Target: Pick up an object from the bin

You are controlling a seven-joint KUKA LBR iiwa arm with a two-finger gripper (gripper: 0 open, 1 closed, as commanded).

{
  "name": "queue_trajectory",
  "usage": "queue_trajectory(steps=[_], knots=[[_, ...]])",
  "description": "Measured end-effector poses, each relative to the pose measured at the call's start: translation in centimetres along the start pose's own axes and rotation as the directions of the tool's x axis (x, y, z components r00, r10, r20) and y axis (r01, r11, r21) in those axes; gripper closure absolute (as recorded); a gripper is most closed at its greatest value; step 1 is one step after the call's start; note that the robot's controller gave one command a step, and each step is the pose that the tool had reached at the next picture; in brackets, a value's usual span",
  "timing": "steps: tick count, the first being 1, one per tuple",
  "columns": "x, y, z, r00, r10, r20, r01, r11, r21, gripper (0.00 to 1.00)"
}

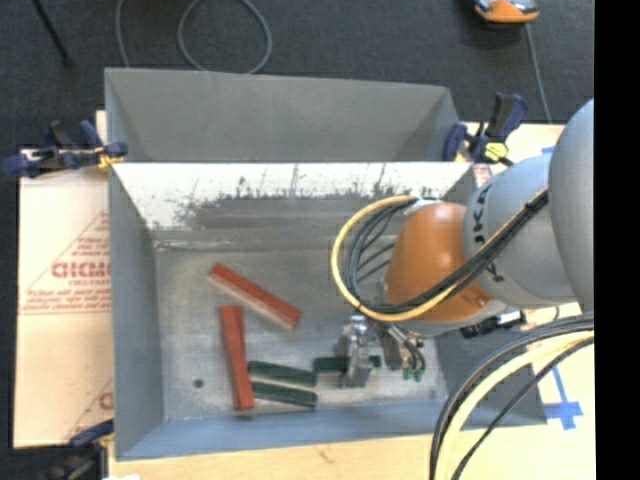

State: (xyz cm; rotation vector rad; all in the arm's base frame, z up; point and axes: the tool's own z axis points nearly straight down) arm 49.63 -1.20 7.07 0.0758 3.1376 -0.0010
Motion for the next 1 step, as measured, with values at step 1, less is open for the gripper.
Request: queue_trajectory(steps=[1], knots=[[-1.28,2.12,-16.16,1.0,-0.019,0.009,0.019,1.0,-0.001,1.0]])
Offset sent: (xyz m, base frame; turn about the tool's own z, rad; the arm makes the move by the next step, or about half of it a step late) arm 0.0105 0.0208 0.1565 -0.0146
